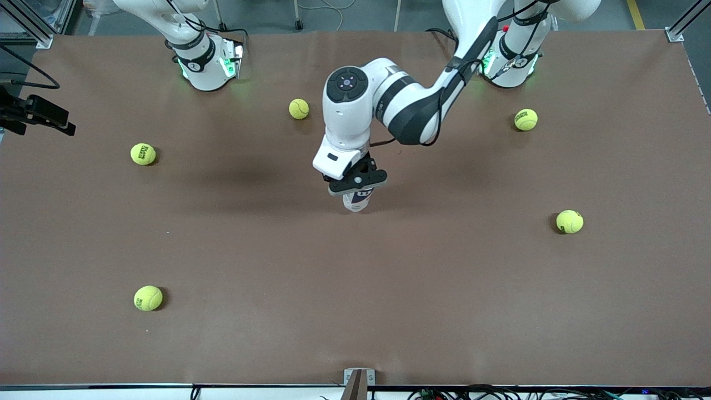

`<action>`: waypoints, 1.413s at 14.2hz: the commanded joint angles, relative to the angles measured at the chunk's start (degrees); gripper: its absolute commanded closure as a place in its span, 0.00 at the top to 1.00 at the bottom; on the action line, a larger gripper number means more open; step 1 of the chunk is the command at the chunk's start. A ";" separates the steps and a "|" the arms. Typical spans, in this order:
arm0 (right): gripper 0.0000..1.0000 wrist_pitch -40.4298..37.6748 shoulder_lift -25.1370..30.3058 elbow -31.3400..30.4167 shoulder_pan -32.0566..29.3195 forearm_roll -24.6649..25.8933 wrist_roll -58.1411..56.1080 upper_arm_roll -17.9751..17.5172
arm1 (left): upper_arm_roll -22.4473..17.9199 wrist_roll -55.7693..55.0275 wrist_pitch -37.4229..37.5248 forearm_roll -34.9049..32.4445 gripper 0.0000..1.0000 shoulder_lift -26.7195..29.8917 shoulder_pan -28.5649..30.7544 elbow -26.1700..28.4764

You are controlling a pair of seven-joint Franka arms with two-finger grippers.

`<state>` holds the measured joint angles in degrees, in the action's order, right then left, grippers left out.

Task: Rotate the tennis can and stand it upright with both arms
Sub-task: 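Rotate the can upright and lower it onto the table with the left gripper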

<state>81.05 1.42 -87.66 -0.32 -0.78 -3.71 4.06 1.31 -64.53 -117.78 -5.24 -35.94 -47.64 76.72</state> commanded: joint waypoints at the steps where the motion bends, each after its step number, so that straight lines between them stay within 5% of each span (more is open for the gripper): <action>1: 1.00 0.24 0.96 -0.32 -0.74 -1.25 -2.62 0.34 | -4.64 -0.60 0.62 -1.09 0.01 -2.81 -5.26 -2.36; 7: 1.00 2.00 1.40 -0.41 -0.56 0.33 -5.96 0.25 | -5.44 -0.60 0.62 -0.91 0.07 -3.53 -7.38 -2.45; 13: 1.00 2.00 2.98 -2.78 -0.74 0.34 -4.47 0.34 | -5.27 -1.56 0.62 -0.74 0.65 -3.61 -7.38 -2.63; 16: 1.00 1.83 3.07 -2.87 -0.65 0.34 -1.21 0.16 | -5.00 -1.56 0.62 -0.74 0.79 -2.74 -7.03 -2.72; 18: 1.00 2.00 3.15 -2.96 -0.91 0.34 -1.47 0.42 | -5.27 -1.56 0.62 -0.74 1.00 -0.90 -6.68 -2.89; 20: 1.00 2.00 3.16 -3.05 -1.44 0.25 -1.65 0.34 | -6.75 -1.48 0.71 -0.56 1.00 2.43 -6.59 -2.89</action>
<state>82.47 2.50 -88.31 -0.75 -0.83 -5.90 4.85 -4.08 -65.29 -117.84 -5.27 -37.45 -54.19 73.47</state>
